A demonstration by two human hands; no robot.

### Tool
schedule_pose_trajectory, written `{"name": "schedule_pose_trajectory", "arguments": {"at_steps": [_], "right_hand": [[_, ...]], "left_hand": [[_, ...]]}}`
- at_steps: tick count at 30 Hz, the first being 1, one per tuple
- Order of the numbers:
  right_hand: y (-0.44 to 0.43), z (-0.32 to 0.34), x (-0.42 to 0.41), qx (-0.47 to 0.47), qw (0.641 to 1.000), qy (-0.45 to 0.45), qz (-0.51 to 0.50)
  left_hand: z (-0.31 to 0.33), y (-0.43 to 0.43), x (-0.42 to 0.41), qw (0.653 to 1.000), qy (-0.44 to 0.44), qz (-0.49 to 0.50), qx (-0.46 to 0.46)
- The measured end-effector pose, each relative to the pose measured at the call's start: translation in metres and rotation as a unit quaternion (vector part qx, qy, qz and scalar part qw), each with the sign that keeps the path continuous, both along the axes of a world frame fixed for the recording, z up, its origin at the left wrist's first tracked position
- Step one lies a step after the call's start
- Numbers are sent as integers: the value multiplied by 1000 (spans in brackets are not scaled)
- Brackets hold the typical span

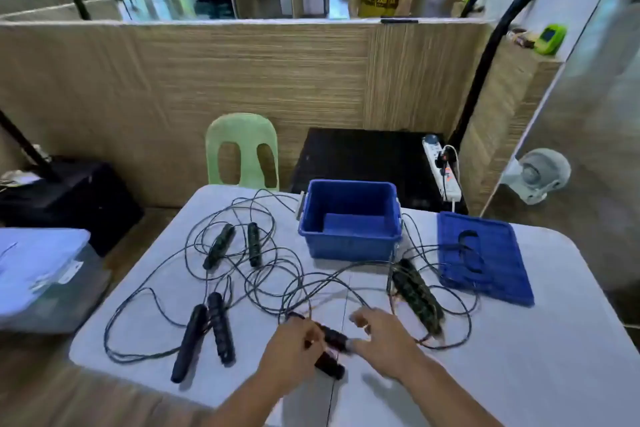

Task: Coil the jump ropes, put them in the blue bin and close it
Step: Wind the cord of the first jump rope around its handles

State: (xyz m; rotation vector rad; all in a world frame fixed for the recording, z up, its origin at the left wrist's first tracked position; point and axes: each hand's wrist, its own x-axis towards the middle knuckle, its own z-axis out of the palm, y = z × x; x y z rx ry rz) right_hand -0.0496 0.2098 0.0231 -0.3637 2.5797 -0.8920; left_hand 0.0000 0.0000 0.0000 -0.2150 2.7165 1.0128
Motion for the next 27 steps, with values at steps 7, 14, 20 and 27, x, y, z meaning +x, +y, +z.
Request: {"name": "schedule_pose_trajectory", "arguments": {"at_steps": [7, 14, 20, 27], "right_hand": [[-61, -31, 9, 141, 984, 23, 109], [-89, -44, 10, 212, 973, 31, 87], [-102, -49, 7, 201, 976, 26, 79], [-81, -24, 23, 75, 995, -62, -9]], "left_hand": [[-29, -41, 17, 989, 8, 88, -120], [-20, -38, 17, 997, -21, 69, -10], [-14, -19, 21, 998, -39, 49, 32], [-8, -13, 21, 951, -62, 209, 220]]}}
